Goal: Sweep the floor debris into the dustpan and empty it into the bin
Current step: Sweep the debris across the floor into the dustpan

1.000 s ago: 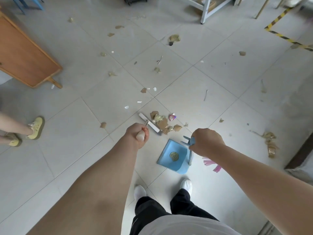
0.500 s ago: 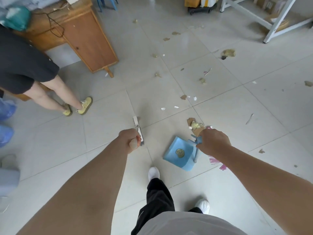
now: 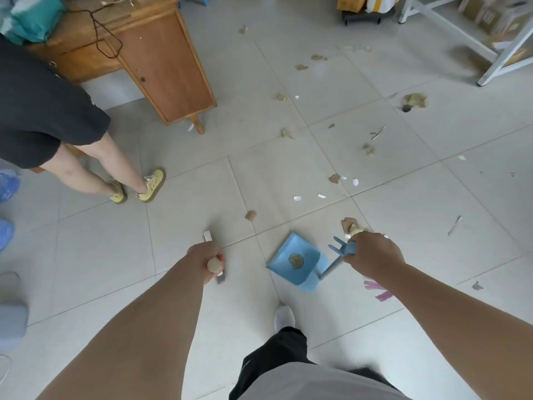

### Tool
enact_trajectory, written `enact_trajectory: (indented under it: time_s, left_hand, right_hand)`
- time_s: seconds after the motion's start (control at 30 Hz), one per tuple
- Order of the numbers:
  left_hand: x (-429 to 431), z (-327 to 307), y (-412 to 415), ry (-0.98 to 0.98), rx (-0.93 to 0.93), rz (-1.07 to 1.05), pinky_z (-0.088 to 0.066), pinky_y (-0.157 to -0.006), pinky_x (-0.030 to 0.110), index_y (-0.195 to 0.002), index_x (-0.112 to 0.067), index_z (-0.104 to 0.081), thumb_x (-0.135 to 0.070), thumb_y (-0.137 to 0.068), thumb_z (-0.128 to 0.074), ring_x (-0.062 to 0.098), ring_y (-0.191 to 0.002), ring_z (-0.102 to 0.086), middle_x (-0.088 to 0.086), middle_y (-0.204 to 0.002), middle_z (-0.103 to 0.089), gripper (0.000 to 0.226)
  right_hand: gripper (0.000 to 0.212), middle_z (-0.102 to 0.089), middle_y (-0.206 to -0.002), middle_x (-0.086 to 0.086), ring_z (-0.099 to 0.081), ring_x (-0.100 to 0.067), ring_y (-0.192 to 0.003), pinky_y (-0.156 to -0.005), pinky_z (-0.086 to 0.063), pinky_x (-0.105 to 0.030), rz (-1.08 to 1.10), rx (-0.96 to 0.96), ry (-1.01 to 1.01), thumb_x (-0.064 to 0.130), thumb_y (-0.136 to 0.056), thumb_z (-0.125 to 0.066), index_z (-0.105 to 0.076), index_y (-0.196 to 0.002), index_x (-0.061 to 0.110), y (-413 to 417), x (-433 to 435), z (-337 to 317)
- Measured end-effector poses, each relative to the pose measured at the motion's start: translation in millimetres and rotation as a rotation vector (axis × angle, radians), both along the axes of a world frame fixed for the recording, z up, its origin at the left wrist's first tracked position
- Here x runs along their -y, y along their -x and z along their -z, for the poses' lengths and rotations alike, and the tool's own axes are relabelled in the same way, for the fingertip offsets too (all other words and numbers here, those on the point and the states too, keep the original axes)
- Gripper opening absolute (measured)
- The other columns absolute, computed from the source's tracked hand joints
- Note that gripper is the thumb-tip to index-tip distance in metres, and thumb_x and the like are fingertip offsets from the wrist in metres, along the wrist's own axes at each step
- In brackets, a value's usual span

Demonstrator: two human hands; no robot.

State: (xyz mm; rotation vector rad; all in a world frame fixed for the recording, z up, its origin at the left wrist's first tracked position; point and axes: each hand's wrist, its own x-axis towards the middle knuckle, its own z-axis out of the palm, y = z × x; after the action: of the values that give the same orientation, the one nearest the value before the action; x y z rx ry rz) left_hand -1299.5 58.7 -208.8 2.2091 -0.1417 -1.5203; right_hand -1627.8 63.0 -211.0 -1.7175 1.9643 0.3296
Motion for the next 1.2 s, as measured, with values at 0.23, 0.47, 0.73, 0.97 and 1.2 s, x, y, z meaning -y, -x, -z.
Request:
enact_trajectory:
  time_s: [0.23,0.47,0.73,0.97,1.2]
  left_hand:
    - [66.1,14.1,24.0,-0.046,0.019,0.246,-0.044,-0.057,0.021,-0.065,-0.002,-0.051,0.009,-0.081,-0.046,0.02,-0.049,-0.052,0.006,-0.037,-0.052,0.021]
    - [123.5,18.5,105.8,-0.024,-0.012,0.497,-0.044,-0.05,0.014,-0.067,-0.002,-0.048,0.006,-0.078,-0.054,0.017,-0.041,-0.047,0.012,-0.066,-0.05,0.015]
    - [167.4,21.5,238.0,-0.041,-0.039,0.696,-0.04,-0.04,0.014,-0.071,-0.004,-0.048,0.006,-0.083,-0.05,0.02,-0.05,-0.047,0.011,-0.065,-0.05,0.016]
    - [197.4,12.2,316.9,-0.042,-0.154,0.704,-0.04,-0.044,0.016,-0.069,-0.003,-0.049,0.006,-0.08,-0.051,0.016,-0.05,-0.044,0.01,-0.068,-0.049,0.015]
    - [232.3,-15.0,291.3,-0.031,-0.259,0.545,-0.042,-0.037,0.01,-0.086,-0.001,-0.054,0.004,-0.089,-0.051,0.008,-0.043,-0.046,0.011,-0.078,-0.053,0.006]
  right_hand:
    - [0.018,-0.059,-0.093,0.002,-0.058,-0.022,-0.084,-0.068,-0.045,-0.026,0.063,-0.022,-0.064,0.033,-0.087,-0.063,-0.071,-0.102,0.03,12.1,21.4,10.5]
    - [0.018,-0.064,-0.096,0.004,-0.059,-0.021,-0.083,-0.063,-0.043,-0.026,0.094,0.01,-0.038,0.034,-0.086,-0.063,-0.068,-0.101,0.025,49.4,40.5,14.6]
    - [0.023,-0.059,-0.089,0.002,-0.051,-0.02,-0.081,-0.066,-0.041,-0.026,0.105,0.045,-0.041,0.042,-0.085,-0.064,-0.069,-0.103,0.028,113.0,72.2,9.2]
    - [0.022,-0.066,-0.096,0.002,-0.061,-0.022,-0.089,-0.067,-0.041,-0.026,0.056,0.036,-0.038,0.035,-0.084,-0.062,-0.068,-0.103,0.025,163.6,99.9,6.1]
    - [0.021,-0.06,-0.089,0.0,-0.054,-0.023,-0.082,-0.068,-0.041,-0.026,-0.008,-0.007,-0.02,0.027,-0.086,-0.061,-0.065,-0.105,0.022,150.2,141.7,-7.2]
